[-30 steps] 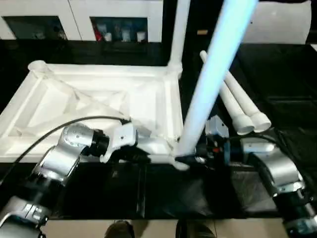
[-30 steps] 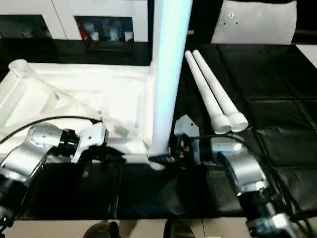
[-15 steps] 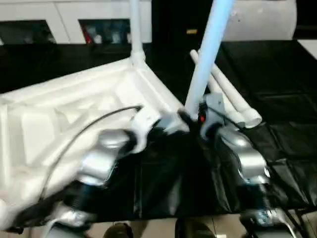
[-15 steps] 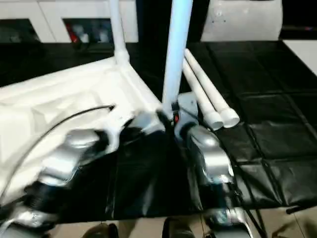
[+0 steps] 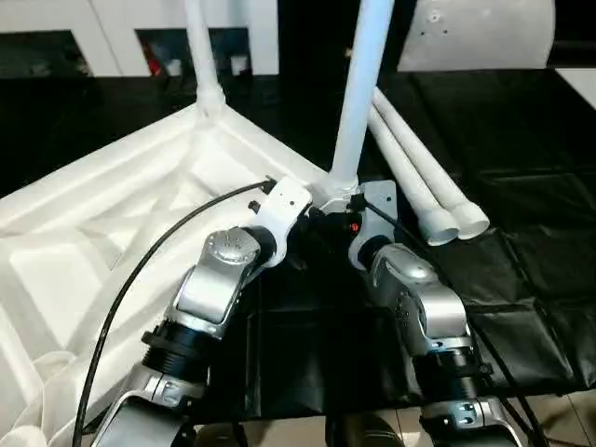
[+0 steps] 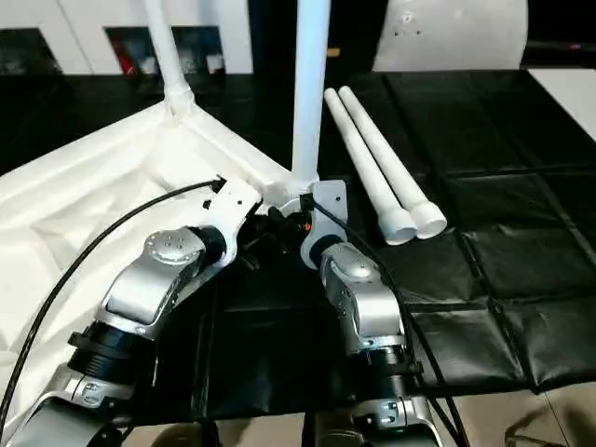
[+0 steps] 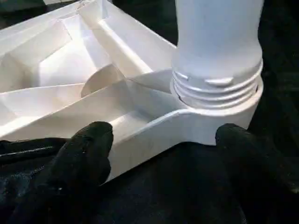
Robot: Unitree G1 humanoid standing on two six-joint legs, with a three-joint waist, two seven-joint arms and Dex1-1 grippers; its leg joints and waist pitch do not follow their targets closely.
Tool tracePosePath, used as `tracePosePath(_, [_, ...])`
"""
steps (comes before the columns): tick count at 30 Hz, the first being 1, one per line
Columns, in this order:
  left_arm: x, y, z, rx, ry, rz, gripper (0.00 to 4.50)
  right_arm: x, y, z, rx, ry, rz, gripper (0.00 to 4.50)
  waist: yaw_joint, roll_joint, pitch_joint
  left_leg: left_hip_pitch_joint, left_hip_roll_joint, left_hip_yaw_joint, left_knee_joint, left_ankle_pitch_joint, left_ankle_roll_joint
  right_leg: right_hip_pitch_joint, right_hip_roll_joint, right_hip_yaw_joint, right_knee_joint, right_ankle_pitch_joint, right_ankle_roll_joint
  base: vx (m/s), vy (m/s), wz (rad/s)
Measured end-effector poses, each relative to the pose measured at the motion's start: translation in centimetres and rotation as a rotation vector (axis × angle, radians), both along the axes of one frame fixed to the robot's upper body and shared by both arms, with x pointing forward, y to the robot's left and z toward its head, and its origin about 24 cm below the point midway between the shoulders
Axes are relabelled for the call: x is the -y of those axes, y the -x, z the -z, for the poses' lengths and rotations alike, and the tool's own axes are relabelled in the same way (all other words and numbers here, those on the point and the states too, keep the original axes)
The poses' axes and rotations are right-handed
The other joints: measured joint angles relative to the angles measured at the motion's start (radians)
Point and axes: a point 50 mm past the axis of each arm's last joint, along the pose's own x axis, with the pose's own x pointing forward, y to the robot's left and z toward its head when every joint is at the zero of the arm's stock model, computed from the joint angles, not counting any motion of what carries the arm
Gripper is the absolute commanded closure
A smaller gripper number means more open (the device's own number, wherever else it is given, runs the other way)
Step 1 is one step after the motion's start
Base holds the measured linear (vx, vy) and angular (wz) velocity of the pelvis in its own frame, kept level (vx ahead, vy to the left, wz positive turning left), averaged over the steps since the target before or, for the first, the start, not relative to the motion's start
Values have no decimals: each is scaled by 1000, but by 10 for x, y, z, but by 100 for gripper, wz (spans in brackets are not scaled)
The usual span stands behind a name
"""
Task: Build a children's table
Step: Rotate table base
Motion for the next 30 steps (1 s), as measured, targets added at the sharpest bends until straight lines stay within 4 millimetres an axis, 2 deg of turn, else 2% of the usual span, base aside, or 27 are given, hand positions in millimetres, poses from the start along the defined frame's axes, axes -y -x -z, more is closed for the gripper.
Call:
tracePosePath(1, [0, 0, 0, -3, 32, 1, 450, 2, 1, -1, 12, 0, 7, 17, 1, 0, 0, 0, 0, 0, 0, 0, 0, 0, 0, 0, 0, 0, 0, 0, 0, 0])
tracePosePath(2, [-1, 1, 0, -8, 60, 1, 395, 3, 2, -2, 19, -4, 11, 2, 3, -1, 1, -1, 0, 0, 0, 0, 0, 0, 0, 0, 0, 0, 0, 0, 0, 0])
tracePosePath(6, [-2, 1, -6, 23, 135, 12, 393, 9, 4, -9, 67, -15, 45, 0, 10, -3, 1, -2, 0, 0, 0, 0, 0, -1, 0, 0, 0, 0, 0, 0, 0, 0])
tracePosePath(8, [-1, 3, -15, 70, 164, 47, 357, 18, 7, -16, 108, -9, 82, 0, 19, -3, 1, 0, 0, 0, 0, 0, 0, 0, 0, 0, 0, 0, 0, 0, 0, 0])
tracePosePath(11, [-4, 6, -25, 125, 186, 70, 356, 31, 11, -13, 107, 19, 133, 0, 25, -3, 1, 1, 0, 0, 1, 0, 0, 2, 0, 0, 0, 0, 0, 0, 0, 0])
tracePosePath(15, [-27, 9, -24, 116, 136, 35, 356, 42, 13, -12, 103, 42, 174, 0, 22, -3, 1, 3, 0, 1, 1, 0, -2, 2, 0, 1, 2, 0, 0, 0, 0, 0])
tracePosePath(21, [-88, 20, -22, 36, -23, -52, 356, 47, 14, -13, 92, 55, 173, 0, 22, -3, 1, 5, 2, 0, 0, -1, -10, 2, 1, 0, 5, 0, 0, 0, 0, 0])
tracePosePath(24, [-132, 28, -28, 19, -164, -156, 356, 35, 18, -6, 45, 88, 81, 0, 18, -4, 0, 6, 2, 0, 1, 0, -11, 2, 2, 0, 7, 1, 0, 0, 0, 0])
tracePosePath(25, [-158, 32, -33, 16, -247, -233, 356, 28, 21, -2, 18, 108, 31, 0, 15, -5, 0, 6, 2, -1, 1, 0, -12, 2, 2, 0, 8, 1, 0, 0, 0, 0])
tracePosePath(26, [-172, 33, -39, 24, -291, -285, 375, 26, 23, 1, 0, 116, 8, 0, 19, -5, 0, 6, 2, -2, 1, 1, -13, 2, 2, 0, 8, 1, 0, 0, 0, 0])
tracePosePath(28, [-194, 37, -49, 44, -360, -367, 392, 20, 27, 7, -31, 135, -38, 0, 30, -6, -1, 6, 2, -2, 2, 1, -13, 4, 1, 0, 8, 1, 0, 0, 0, 0])
tracePosePath(29, [-202, 40, -51, 41, -397, -398, 392, 16, 28, 8, -36, 140, -63, 0, 32, -7, -2, 6, 1, -2, 3, 1, -13, 5, 1, 0, 8, 1, 0, 0, 0, 0])
tracePosePath(30, [-213, 45, -52, 28, -444, -431, 413, 11, 30, 9, -42, 149, -98, 0, 31, -9, -3, 6, 1, -2, 3, 1, -13, 5, 1, 0, 8, 1, 0, 0, 0, 0])
